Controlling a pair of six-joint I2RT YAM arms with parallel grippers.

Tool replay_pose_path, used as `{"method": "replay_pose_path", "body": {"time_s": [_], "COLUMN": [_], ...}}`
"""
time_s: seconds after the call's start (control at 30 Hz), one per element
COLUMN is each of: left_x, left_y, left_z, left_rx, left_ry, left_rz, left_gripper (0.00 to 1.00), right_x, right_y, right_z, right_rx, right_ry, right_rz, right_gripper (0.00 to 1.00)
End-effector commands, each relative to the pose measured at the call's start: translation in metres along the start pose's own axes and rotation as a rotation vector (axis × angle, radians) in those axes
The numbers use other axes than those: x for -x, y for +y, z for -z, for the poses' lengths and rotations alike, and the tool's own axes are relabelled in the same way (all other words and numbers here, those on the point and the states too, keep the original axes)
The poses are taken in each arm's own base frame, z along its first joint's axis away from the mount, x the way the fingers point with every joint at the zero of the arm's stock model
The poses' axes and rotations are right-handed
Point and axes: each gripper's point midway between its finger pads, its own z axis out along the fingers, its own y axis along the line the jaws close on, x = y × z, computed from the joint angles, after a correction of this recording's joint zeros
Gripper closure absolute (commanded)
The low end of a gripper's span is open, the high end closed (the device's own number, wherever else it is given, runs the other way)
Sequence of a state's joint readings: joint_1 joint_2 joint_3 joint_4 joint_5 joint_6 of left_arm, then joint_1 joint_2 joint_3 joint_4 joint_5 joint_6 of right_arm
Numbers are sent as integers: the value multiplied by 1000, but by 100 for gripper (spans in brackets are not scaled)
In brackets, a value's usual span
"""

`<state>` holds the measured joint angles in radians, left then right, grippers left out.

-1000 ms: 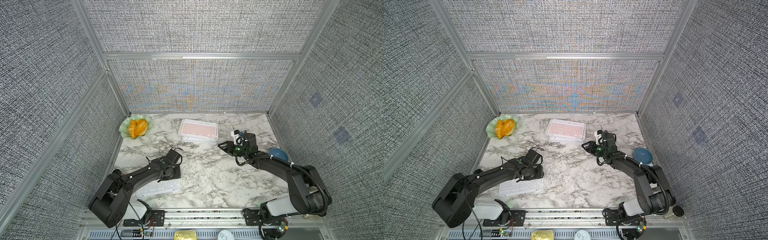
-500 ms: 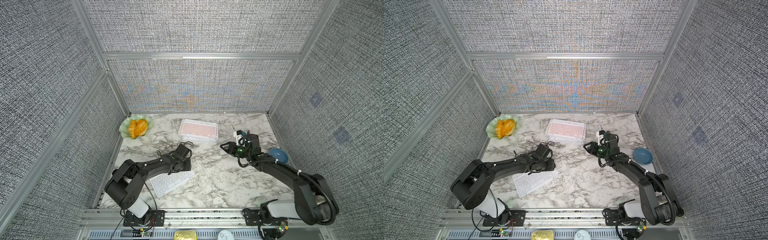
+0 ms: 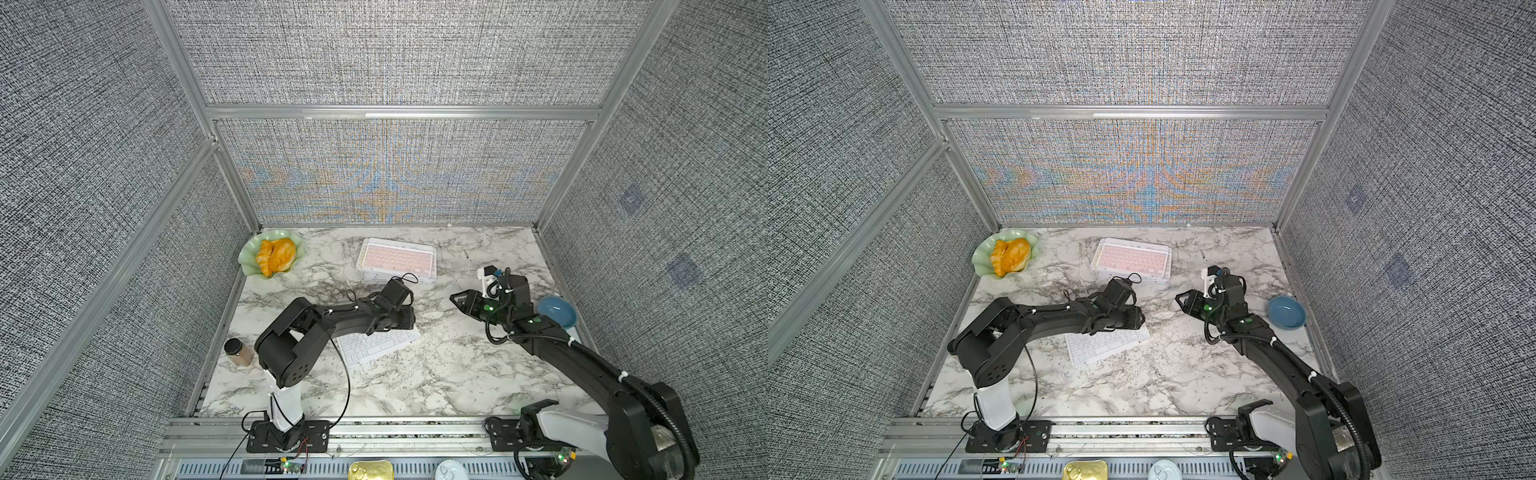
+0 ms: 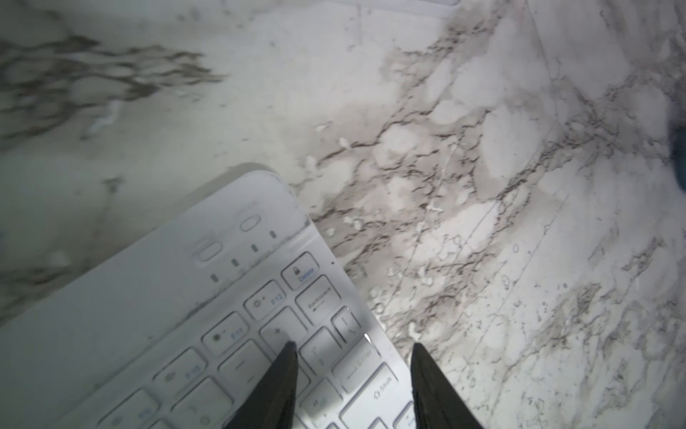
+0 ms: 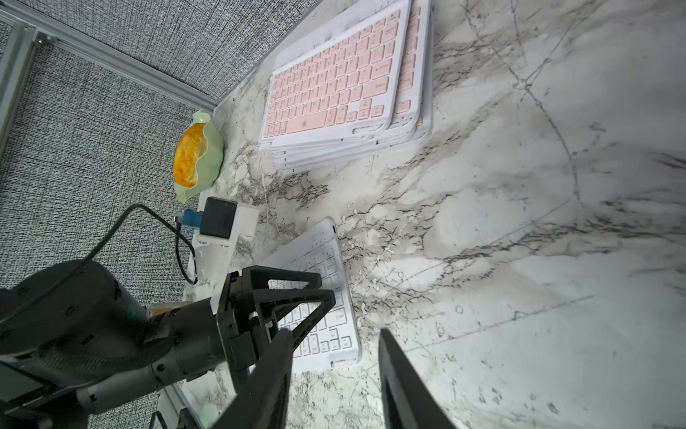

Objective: Stack the numeric keypads
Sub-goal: Move the numeric keypad to the center of the board.

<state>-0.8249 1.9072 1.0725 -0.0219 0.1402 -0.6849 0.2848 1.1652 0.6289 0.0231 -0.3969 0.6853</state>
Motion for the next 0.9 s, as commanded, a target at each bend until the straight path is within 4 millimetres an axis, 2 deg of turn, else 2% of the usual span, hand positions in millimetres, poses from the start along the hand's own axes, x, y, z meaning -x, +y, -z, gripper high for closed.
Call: {"method": "replay_pose_path", "body": {"time_s": [0.0,0.13,0.23,0.37,0.47,0.57,0.7,0.87], "left_x": [-22,-9,4,21,28,27,15,-6], "left_y": [-13,-43,-57,-65,-61,-35,19,82], "left_z": [-16,-31,-27,1,26,47,68,89], "left_rx": [-41,-106,-141,-150,-129,-41,120,201], "left_ry": [94,64,27,-47,-89,-102,-89,-86], "left_rz": [19,12,20,15,11,26,58,171], "left_gripper": [50,50,50,50,49,49,48,49], "right_x": [-4,-5,-5,-7,-10,-14,-24,-39], "right_y": [-12,-21,-25,-32,-36,-40,-48,-57], "right_z": [4,9,13,14,10,4,-6,-21], "right_rx": [-57,-97,-120,-150,-155,-161,-172,-196], "right_ry": [4,-10,-15,-17,-3,20,56,113], "right_rz": [4,2,4,12,13,20,21,30], "right_gripper": [59,59,59,59,59,59,59,58]}}
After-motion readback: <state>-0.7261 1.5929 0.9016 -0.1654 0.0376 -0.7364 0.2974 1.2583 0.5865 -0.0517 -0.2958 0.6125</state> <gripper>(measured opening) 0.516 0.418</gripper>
